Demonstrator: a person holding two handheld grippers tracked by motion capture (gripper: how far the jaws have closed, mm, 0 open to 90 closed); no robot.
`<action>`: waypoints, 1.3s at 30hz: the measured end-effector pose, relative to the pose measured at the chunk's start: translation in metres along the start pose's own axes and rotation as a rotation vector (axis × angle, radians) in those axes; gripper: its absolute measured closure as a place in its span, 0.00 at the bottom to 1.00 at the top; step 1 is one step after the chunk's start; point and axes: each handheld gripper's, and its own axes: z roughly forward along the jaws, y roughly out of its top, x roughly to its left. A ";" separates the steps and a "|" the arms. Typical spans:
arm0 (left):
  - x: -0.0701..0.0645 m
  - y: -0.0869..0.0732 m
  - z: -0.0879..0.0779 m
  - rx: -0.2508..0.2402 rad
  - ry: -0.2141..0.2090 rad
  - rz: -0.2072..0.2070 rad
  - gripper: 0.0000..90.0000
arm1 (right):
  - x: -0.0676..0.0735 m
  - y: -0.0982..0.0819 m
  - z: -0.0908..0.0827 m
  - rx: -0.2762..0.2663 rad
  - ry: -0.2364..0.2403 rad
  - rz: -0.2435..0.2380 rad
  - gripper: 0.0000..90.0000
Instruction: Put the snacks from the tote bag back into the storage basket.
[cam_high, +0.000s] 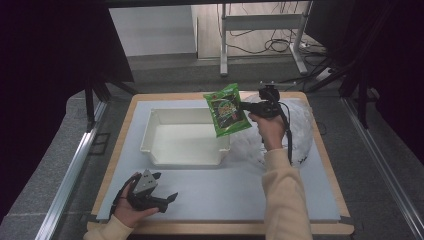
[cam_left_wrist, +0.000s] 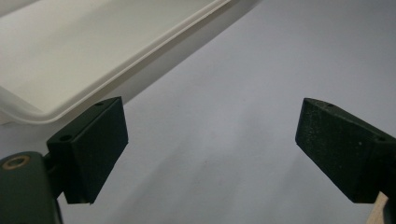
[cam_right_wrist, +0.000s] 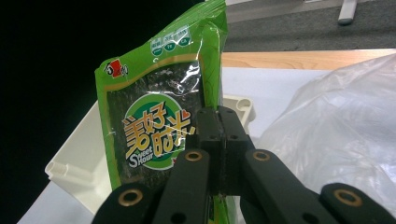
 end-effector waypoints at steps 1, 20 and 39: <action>0.000 0.000 0.000 0.000 0.000 0.001 0.10 | 0.001 0.000 0.001 0.000 0.002 0.000 1.00; 0.000 0.000 0.001 0.002 -0.007 0.003 0.10 | 0.022 -0.001 0.022 0.018 0.027 -0.017 1.00; 0.001 -0.001 -0.001 -0.002 -0.002 -0.002 0.10 | 0.041 -0.005 0.047 0.036 0.052 -0.028 1.00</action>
